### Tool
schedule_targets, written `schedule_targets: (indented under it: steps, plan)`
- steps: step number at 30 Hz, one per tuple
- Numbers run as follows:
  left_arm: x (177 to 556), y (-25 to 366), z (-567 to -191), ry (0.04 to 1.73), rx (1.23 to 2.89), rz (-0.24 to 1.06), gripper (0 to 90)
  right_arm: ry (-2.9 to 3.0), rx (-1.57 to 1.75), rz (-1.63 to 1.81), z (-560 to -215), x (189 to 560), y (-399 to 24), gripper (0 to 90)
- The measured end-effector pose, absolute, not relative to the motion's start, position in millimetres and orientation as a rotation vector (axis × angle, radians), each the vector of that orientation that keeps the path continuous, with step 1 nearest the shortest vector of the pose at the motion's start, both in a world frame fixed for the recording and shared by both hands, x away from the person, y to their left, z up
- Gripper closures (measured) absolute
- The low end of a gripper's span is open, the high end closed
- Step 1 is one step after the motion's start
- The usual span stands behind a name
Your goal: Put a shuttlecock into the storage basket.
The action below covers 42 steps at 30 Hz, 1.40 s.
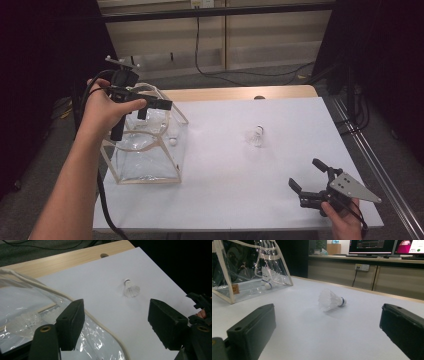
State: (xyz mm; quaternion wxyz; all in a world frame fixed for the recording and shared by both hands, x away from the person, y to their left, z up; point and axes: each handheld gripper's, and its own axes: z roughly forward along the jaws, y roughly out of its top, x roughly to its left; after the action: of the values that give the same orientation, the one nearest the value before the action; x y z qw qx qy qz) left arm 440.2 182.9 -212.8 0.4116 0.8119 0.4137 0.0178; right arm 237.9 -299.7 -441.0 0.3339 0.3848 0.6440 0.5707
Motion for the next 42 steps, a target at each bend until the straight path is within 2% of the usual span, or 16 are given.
schedule_targets:
  steps: [17, 42]
  plan:
    - [434, 151, -214, 0.98, 2.076, 0.035, 17.0, 1.681, 1.0, 1.492, -441, 239, -300, 0.2]
    - [435, 119, -228, 0.927, 2.104, 0.005, 11.0, 1.68, 1.006, 1.492, -441, 241, -298, 0.2]
